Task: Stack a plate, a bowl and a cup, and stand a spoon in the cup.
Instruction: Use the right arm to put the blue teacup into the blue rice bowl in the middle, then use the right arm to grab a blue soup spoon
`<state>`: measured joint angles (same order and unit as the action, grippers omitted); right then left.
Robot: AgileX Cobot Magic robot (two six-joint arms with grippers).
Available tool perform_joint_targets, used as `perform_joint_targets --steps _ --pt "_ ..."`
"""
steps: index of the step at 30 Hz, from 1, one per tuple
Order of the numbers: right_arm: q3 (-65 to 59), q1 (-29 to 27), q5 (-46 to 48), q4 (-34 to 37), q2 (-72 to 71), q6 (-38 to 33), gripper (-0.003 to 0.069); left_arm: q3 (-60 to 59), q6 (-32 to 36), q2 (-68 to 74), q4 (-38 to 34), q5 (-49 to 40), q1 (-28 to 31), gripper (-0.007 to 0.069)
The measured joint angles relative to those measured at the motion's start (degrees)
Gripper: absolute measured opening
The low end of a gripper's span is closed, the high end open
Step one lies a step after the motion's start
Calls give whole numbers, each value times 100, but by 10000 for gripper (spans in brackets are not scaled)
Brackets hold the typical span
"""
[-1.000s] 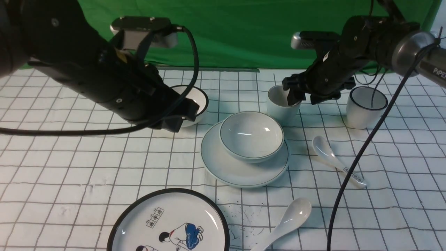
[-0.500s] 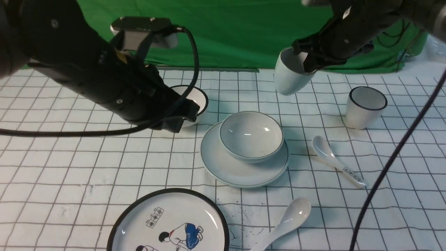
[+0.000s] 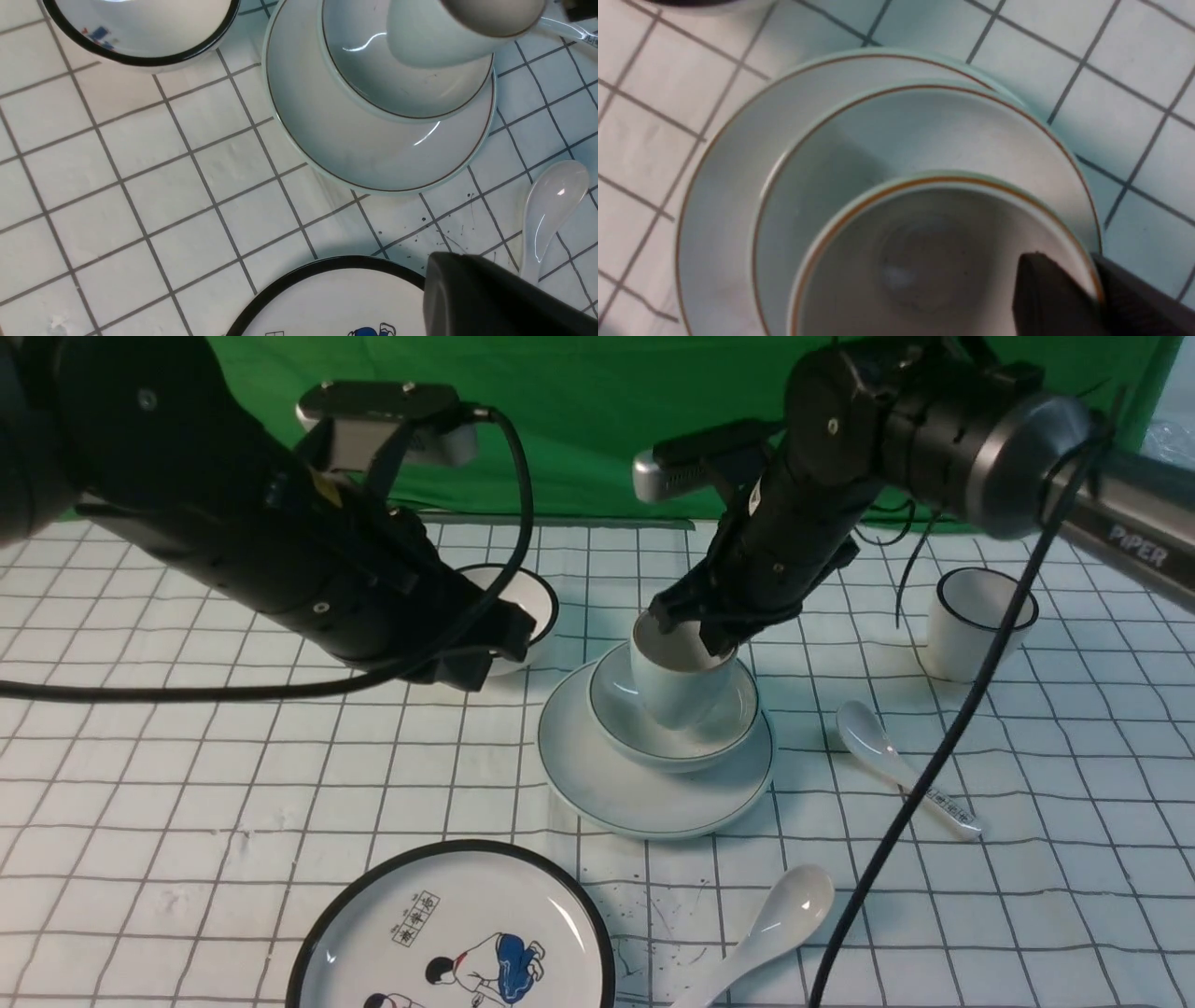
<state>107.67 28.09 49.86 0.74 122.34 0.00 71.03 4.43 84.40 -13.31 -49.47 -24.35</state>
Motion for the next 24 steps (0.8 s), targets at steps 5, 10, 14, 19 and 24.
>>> perform_joint_targets --steps 5,10,14,19,24 --pt "0 2 -225 -74 197 46 97 0 -1 0 -44 0 0 0" --pt "0 6 -351 -74 197 50 231 0 -6 0 -83 0 0 0" --pt "116 6 64 -43 197 -52 437 0 -6 0 -100 42 0 0" --pt "690 6 1573 -23 -116 -600 458 0 -6 0 -105 172 0 0" --pt "307 9 1684 310 -1132 -1182 261 0 -6 0 -113 136 0 0"
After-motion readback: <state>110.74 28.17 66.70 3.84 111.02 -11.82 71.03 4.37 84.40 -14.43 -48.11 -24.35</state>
